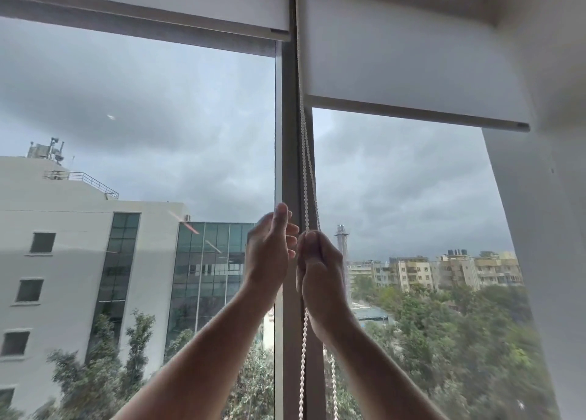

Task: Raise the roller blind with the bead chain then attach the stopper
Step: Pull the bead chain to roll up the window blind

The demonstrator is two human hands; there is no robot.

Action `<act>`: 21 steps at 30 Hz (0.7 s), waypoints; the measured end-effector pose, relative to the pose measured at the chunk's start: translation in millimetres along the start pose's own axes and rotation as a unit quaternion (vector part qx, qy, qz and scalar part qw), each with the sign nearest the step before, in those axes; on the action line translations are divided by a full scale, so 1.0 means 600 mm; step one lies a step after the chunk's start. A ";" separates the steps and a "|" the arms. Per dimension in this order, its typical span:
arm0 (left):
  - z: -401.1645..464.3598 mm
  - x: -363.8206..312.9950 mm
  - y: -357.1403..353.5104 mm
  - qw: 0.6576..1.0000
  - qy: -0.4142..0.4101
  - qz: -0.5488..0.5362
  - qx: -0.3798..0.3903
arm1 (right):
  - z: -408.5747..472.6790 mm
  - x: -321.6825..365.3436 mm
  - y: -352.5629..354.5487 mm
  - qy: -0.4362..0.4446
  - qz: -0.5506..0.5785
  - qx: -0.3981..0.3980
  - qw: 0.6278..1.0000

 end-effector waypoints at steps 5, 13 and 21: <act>0.047 -0.086 -0.055 0.997 -0.004 -0.020 0.081 | -0.015 -0.020 0.006 -0.006 -0.001 0.008 1.000; 0.054 -0.097 -0.074 0.999 -0.011 -0.050 -0.016 | -0.009 -0.004 0.012 -0.069 0.063 0.077 0.993; 0.055 -0.111 -0.040 0.995 -0.081 -0.002 -0.060 | 0.069 0.009 0.017 -0.147 -0.020 0.101 0.984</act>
Point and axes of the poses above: each hand's wrist, its own z-axis towards the middle knuckle, its own y-axis out of the back of the hand, x = y × z, the point moved 5 cm from there along z, towards the middle knuckle, and after that the axes turned 1 degree about -y, right-handed, at the moved point
